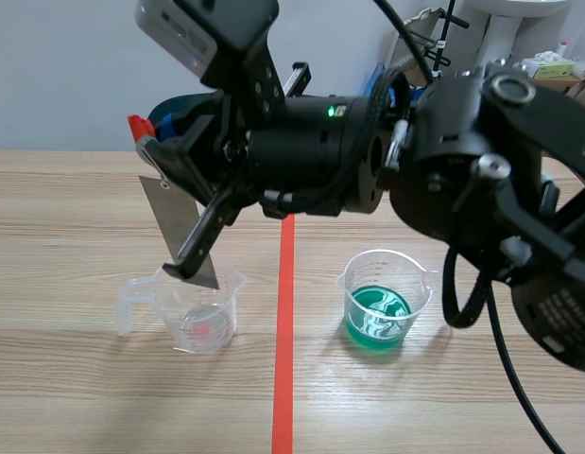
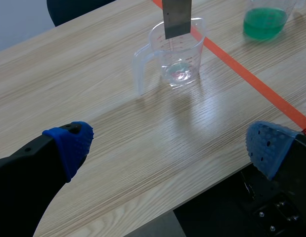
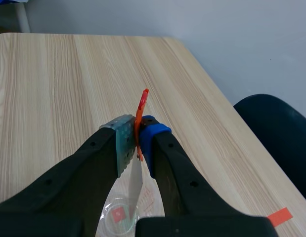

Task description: Do the redox reaction experiment

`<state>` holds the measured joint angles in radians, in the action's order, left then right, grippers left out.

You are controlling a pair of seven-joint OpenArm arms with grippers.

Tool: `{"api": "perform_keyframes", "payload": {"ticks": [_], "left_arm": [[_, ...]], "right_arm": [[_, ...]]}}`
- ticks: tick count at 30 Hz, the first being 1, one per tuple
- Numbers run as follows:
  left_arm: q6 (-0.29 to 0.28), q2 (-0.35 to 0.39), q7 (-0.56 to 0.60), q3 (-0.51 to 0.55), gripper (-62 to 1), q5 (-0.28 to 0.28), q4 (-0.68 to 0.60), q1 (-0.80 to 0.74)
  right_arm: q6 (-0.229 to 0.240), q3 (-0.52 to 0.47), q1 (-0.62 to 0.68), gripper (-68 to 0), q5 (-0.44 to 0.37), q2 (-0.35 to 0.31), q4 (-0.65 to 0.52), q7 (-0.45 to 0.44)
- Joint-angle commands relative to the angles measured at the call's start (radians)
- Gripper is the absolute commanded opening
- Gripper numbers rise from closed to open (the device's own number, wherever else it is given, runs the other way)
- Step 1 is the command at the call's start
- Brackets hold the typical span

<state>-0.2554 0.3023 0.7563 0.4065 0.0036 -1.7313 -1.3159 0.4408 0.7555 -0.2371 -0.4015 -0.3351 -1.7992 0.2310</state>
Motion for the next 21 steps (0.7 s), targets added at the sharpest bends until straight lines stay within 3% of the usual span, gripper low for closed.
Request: {"api": "perform_keyframes", "payload": {"ticks": [1, 12, 21], "left_arm": [[0.000, 0.000, 0.015, 0.002, 1.4, -0.010, -0.016, -0.001], [0.000, 0.000, 0.014, 0.002, 1.4, -0.010, -0.016, -0.001], [-0.001, 0.000, 0.014, 0.002, 1.4, -0.010, -0.016, -0.001]], "right_arm": [[-0.007, -0.007, -0.043, -66.9, -0.034, 0.009, -0.022, 0.013], [-0.061, -0.018, -0.120, -66.9, -0.189, 0.008, -0.087, 0.175], [-0.064, -0.018, -0.134, -66.9, -0.220, 0.008, -0.109, 0.182]]}}
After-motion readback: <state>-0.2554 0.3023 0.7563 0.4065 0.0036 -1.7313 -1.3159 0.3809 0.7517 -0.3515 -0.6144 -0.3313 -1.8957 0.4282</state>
